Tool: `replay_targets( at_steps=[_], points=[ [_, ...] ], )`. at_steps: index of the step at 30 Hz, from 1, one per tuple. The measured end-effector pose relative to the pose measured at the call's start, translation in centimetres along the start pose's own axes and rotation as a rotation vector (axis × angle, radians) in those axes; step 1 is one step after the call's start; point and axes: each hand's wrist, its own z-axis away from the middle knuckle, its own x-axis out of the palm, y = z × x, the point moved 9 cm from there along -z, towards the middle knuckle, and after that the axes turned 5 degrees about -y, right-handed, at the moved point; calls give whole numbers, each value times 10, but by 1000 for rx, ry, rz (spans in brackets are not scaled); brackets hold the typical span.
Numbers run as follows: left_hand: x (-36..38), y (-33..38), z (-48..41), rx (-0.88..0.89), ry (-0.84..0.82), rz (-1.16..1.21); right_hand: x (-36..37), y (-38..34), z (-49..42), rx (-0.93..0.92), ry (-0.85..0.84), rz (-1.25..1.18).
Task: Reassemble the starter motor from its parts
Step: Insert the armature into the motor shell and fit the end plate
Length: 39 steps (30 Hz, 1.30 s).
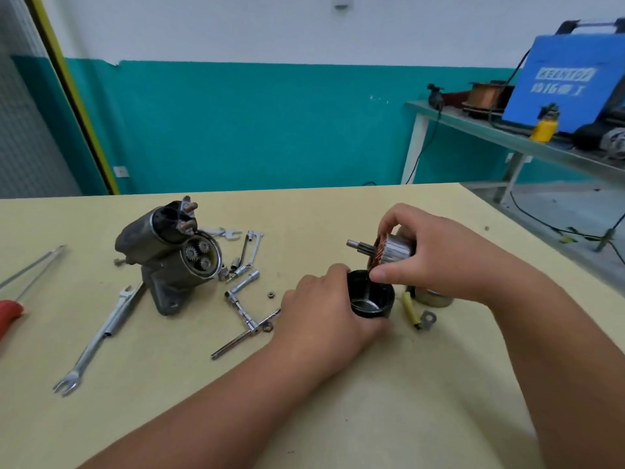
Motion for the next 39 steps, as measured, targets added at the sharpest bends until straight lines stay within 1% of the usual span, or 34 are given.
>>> replay_targets(
  at_steps=[2, 4, 6, 7, 10, 12, 14, 17, 19, 24, 28, 31, 39],
  points=[
    [0, -6, 2, -26, 14, 68, 0, 6, 1, -16, 17, 7],
    [-8, -5, 6, 1, 59, 57, -4, 9, 4, -32, 51, -56],
    [-15, -9, 12, 20, 84, 89, -8, 5, 8, -77, 82, -124],
    [-18, -13, 14, 19, 82, 138, -10, 0, 9, -116, 94, -120],
    [-29, -23, 22, 33, 130, 282, -8, -19, 14, -234, 91, -33],
    [-40, -26, 27, 59, 204, 315, 1, -29, 17, -272, 58, 19],
    [-45, -26, 31, 88, 227, 308, 11, -35, 18, -292, 36, 74],
    [-43, -22, 34, 123, 192, 266, 22, -42, 17, -284, 33, 67],
    [-39, -19, 34, 136, 160, 285, 30, -46, 16, -297, 36, 89],
    [-39, -25, 31, 97, 125, 347, 36, -52, 15, -312, 53, 35],
    [-43, -26, 33, 109, 114, 370, 35, -61, 17, -349, 116, 48],
    [-46, -23, 33, 141, 112, 345, 31, -64, 21, -376, 153, 60],
    [-51, -19, 32, 188, 129, 200, 30, -64, 24, -380, 117, 131]
  ],
)
